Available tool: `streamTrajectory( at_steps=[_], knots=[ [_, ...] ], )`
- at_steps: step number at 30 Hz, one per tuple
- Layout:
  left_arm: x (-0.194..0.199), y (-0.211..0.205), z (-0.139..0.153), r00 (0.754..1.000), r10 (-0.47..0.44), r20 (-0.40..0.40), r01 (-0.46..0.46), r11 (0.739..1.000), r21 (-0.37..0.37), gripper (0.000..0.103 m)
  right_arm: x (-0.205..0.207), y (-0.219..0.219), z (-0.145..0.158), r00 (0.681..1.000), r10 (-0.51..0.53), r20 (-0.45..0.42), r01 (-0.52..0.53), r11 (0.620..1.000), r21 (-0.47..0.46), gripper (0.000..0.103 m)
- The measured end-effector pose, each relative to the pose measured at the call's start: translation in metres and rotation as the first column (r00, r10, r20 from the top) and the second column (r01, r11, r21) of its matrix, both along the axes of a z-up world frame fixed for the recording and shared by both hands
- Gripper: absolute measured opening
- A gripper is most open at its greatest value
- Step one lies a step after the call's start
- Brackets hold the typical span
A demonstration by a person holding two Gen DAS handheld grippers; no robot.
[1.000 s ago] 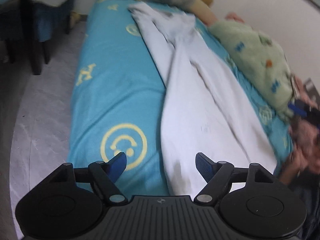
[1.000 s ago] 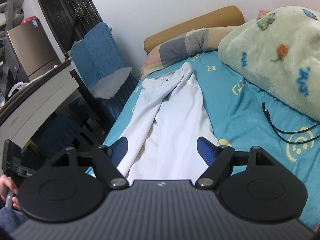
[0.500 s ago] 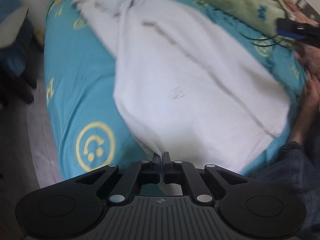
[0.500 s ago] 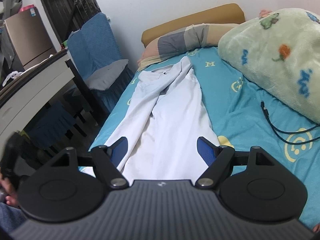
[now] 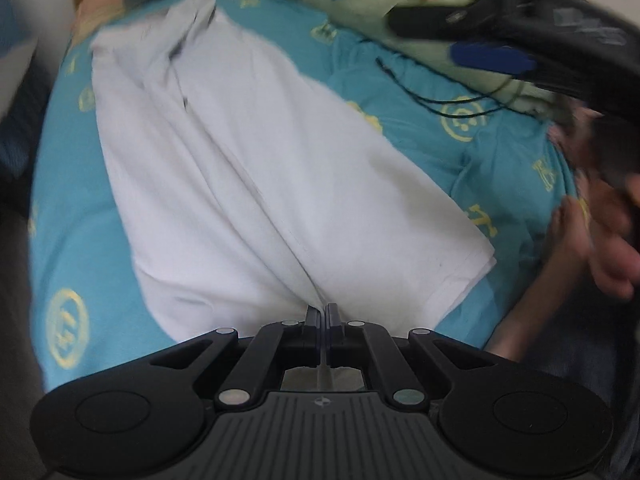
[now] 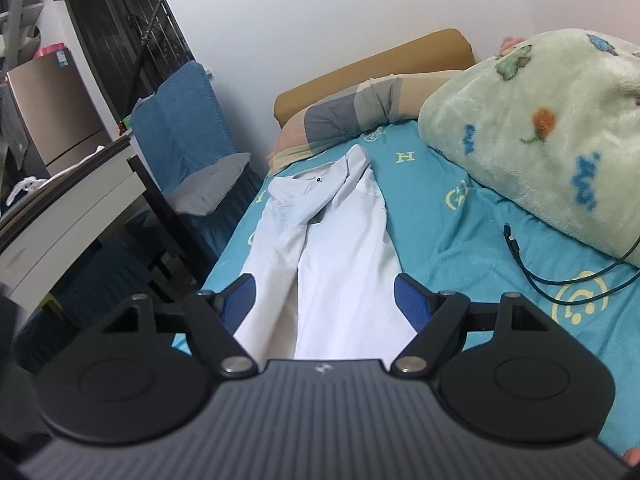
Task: Fold clothes
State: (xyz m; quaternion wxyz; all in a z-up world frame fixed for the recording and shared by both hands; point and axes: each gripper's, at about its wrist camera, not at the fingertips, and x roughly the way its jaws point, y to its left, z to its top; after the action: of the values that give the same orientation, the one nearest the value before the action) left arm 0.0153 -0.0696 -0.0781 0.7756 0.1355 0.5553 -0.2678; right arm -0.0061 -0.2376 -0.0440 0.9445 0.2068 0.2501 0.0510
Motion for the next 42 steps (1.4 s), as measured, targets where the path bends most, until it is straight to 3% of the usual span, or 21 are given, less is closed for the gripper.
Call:
streamTrajectory(
  at_steps=[3,6,10,14,19,22,26,28,34,42],
  knots=[
    [0.007,0.001,-0.030,0.996,0.054,-0.064,-0.052,0.998,0.030,0.003,-0.001,-0.002,0.000,1.000,0.000,0.000,0.000,1.000,0.000,0.078],
    [0.011,0.004,-0.034,0.993,0.081,-0.086,-0.079,0.997,0.022,0.013,-0.004,-0.008,-0.003,1.000,0.009,-0.003,-0.009,1.000,0.025,0.078],
    [0.022,0.022,-0.010,0.985,0.172,-0.021,-0.173,0.984,-0.045,0.059,-0.004,-0.009,-0.005,1.000,0.008,-0.006,-0.008,1.000,0.017,0.078],
    [0.034,0.037,0.020,0.949,0.285,0.137,-0.267,0.955,-0.132,0.082,-0.001,-0.006,-0.006,1.000,0.006,-0.004,-0.006,1.000,0.013,0.078],
    [0.044,0.053,0.035,0.861,0.425,0.281,-0.368,0.900,-0.234,0.084,0.000,-0.002,-0.015,1.000,-0.010,-0.007,0.010,1.000,0.025,0.078],
    [0.046,0.062,0.030,0.840,0.442,0.314,-0.383,0.894,-0.233,0.084,0.015,0.004,-0.018,0.999,-0.011,-0.039,0.011,1.000,-0.006,0.079],
    [0.053,0.076,0.020,0.822,0.443,0.359,-0.389,0.896,-0.216,0.085,0.077,0.026,-0.020,0.997,0.050,-0.057,-0.053,0.997,-0.055,0.074],
    [0.062,0.089,0.012,0.804,0.479,0.352,-0.424,0.877,-0.224,0.085,0.113,0.038,-0.023,0.995,0.078,-0.059,-0.082,0.994,-0.072,0.074],
    [0.089,0.129,-0.001,0.725,0.628,0.283,-0.542,0.774,-0.327,0.085,0.228,0.082,-0.038,0.987,0.148,-0.070,-0.156,0.980,-0.124,0.072],
    [0.117,0.151,-0.024,0.682,0.683,0.261,-0.592,0.725,-0.352,0.085,0.339,0.152,-0.079,0.980,0.185,-0.075,-0.199,0.939,-0.280,0.070]
  ],
)
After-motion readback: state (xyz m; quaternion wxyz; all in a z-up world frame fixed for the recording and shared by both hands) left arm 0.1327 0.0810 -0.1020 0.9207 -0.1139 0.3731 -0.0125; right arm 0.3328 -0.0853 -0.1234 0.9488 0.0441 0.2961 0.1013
